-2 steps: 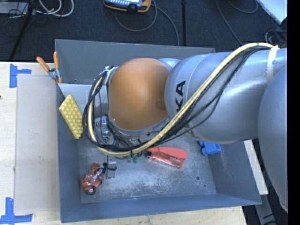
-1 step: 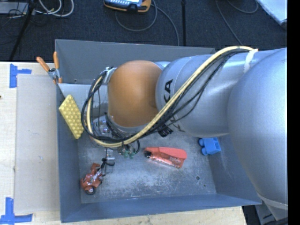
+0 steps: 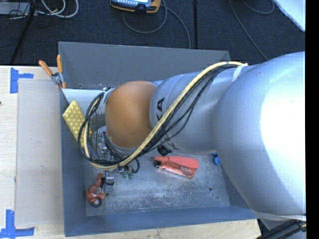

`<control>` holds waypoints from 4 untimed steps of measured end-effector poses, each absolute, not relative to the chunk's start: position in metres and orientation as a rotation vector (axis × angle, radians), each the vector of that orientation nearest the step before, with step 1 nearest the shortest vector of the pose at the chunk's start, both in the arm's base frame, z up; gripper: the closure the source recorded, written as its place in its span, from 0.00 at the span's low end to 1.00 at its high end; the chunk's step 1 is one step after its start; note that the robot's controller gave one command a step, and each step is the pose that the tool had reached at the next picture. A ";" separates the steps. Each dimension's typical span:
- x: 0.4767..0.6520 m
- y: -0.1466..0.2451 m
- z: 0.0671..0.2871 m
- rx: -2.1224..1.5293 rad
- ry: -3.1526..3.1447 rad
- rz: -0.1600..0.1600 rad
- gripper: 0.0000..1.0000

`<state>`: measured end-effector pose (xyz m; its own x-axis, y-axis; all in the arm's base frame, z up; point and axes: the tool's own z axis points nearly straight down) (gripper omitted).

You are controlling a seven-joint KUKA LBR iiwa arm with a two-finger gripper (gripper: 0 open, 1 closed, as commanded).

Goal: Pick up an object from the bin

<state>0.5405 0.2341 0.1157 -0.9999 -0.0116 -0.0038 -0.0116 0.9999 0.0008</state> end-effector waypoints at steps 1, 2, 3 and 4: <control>0.531 0.233 0.079 -0.056 3.143 0.002 0.00; 0.526 0.236 0.060 -0.090 3.145 0.002 0.00; 0.517 0.242 0.069 -0.329 3.129 0.002 1.00; 0.517 0.242 0.069 -0.328 3.129 0.002 1.00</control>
Offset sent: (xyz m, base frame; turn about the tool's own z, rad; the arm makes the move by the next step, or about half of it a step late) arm -0.0214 0.0078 -0.0457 -0.0836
